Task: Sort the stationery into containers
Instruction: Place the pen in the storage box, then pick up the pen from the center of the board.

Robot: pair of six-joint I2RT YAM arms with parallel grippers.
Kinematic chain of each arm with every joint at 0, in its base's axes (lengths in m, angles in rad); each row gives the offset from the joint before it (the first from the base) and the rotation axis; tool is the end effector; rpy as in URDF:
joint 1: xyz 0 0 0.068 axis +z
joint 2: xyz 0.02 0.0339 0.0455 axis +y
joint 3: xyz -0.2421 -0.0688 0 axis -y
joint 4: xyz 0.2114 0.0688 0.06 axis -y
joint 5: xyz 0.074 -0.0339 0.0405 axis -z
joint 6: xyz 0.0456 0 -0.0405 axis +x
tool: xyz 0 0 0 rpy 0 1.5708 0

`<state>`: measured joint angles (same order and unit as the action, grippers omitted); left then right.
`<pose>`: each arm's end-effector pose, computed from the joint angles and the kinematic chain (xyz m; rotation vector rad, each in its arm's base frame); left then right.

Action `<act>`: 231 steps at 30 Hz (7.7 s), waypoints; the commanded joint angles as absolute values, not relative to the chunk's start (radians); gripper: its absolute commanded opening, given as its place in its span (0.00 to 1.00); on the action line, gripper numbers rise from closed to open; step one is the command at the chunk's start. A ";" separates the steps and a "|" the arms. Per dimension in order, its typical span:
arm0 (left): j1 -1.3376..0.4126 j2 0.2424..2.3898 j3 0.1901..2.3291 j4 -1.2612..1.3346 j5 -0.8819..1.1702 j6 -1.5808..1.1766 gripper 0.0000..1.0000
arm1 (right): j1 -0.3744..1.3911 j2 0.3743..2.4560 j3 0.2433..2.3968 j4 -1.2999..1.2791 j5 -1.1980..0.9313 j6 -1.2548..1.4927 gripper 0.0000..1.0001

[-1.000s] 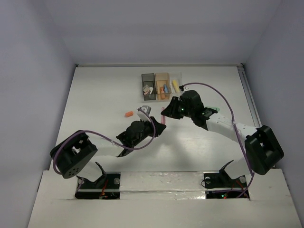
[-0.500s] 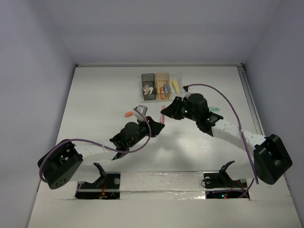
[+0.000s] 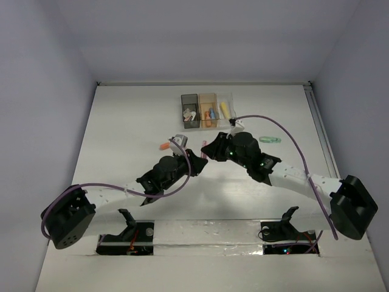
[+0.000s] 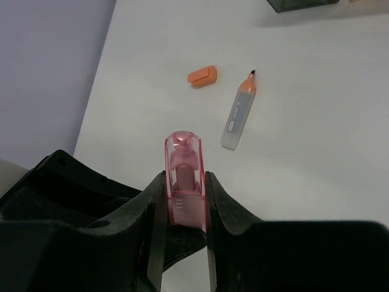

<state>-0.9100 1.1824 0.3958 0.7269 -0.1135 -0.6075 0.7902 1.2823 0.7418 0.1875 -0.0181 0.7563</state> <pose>0.1509 -0.1857 0.2232 0.1700 1.7326 -1.0551 0.1933 0.1963 0.2469 -0.0482 2.0705 1.0221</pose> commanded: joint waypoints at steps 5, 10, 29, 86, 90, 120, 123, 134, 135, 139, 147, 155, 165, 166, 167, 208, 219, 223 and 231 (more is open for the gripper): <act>-0.897 1.080 0.505 0.741 -0.228 -0.548 0.00 | 0.893 1.232 0.692 0.141 0.066 0.730 0.06; -0.897 1.017 0.508 0.709 -0.285 -0.526 0.00 | 0.945 1.232 0.637 0.172 0.054 0.782 0.02; -0.795 0.858 0.548 0.649 -0.193 -0.508 0.00 | 1.173 1.365 0.549 0.266 0.162 0.979 0.05; -0.844 0.835 0.357 0.669 -0.126 -0.584 0.00 | 0.900 1.445 1.092 0.021 0.087 0.592 0.20; -0.844 0.825 0.385 0.643 -0.146 -0.566 0.00 | 0.900 1.433 1.046 0.040 0.058 0.617 0.07; -0.844 0.660 0.423 0.422 -0.183 -0.497 0.56 | 0.790 1.537 1.097 0.172 0.014 0.670 0.00; -0.844 0.628 0.410 0.384 -0.184 -0.500 0.64 | 0.729 1.580 1.137 0.192 -0.038 0.681 0.00; -0.844 0.535 0.325 0.304 -0.262 -0.488 0.99 | 0.516 1.791 1.412 0.073 -0.060 0.510 0.00; -0.844 0.535 0.319 0.307 -0.264 -0.488 0.99 | 0.497 1.819 1.448 0.052 -0.052 0.473 0.00; -0.844 0.541 0.301 0.324 -0.273 -0.485 0.99 | 0.473 1.960 1.641 -0.064 -0.019 0.368 0.00; -0.844 0.568 0.275 0.345 -0.290 -0.485 0.99 | 0.443 2.268 2.056 -0.264 0.021 0.270 0.00; -0.844 0.584 0.270 0.341 -0.301 -0.503 0.99 | 0.434 2.341 2.160 -0.307 -0.031 0.291 0.73; -0.844 0.759 0.354 0.265 -0.333 -0.552 0.99 | 0.434 2.072 1.885 -0.197 -0.109 0.299 0.83; -0.844 0.770 0.357 0.267 -0.336 -0.554 0.99 | 0.434 2.031 1.834 -0.175 -0.123 0.305 0.83; -0.844 0.782 0.362 0.265 -0.345 -0.557 0.99 | 0.434 1.990 1.780 -0.123 -0.153 0.314 0.78; -0.844 0.359 0.264 0.048 -0.353 -0.681 0.99 | 0.862 2.161 1.632 -0.356 0.089 0.367 0.63; -0.844 0.379 0.213 0.100 -0.311 -0.704 0.92 | 0.862 2.203 1.666 -0.385 0.147 0.359 0.31; -0.844 0.419 0.207 0.132 -0.295 -0.710 0.89 | 0.862 2.198 1.667 -0.379 0.150 0.371 0.16; -0.844 0.512 0.198 0.242 -0.298 -0.716 0.82 | 0.862 1.999 1.502 -0.162 0.095 0.416 0.09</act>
